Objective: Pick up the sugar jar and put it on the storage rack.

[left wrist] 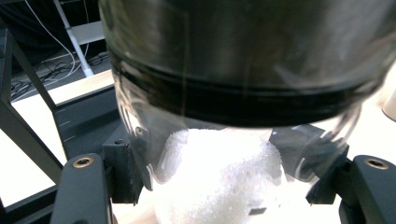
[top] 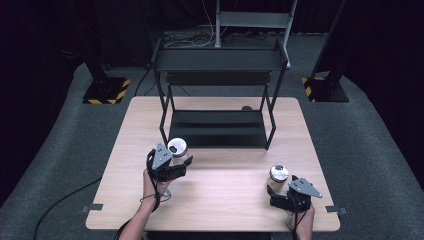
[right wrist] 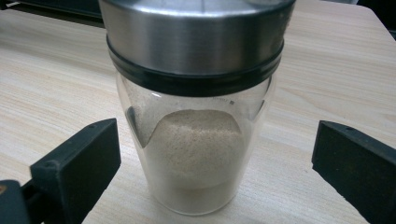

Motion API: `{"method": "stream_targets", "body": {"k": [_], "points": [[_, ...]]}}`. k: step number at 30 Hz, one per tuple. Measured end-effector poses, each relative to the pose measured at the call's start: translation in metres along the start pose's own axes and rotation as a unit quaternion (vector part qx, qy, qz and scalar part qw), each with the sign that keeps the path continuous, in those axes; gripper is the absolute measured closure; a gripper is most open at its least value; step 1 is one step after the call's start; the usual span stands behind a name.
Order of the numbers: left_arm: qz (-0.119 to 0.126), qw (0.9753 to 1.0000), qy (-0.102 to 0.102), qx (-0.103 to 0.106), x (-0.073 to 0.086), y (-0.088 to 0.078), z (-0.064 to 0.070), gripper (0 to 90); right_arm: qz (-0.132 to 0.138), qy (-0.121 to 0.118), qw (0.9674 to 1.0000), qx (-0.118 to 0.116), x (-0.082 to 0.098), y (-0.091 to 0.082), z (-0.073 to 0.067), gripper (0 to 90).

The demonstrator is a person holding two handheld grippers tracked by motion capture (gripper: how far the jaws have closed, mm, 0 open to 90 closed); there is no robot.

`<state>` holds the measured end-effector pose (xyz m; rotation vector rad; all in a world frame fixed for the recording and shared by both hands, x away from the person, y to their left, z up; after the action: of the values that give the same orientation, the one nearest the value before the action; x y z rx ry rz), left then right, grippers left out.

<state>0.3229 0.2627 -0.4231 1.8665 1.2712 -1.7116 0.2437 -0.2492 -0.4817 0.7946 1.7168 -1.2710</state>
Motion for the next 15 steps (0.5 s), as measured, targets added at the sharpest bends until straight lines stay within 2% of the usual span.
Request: {"method": "stream_targets", "body": {"k": [15], "points": [[0.001, 1.0, -0.003, -0.003, -0.009, 0.01, -0.012, 30.1, 0.0, 0.0, 1.0, 0.0, 0.0, 0.0, 0.0, 0.3]]}}
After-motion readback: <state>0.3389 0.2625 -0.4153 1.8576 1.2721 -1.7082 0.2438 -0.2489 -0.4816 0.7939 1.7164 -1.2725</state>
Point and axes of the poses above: each handheld gripper's, and its own axes: y roughly forward along the jaws, x roughly out of its underside, z roughly to its right, the point moved 4 cm from there along y, roughly forward along the jaws, and after that the axes turned 11 degrees about y, right-handed, at the moved point
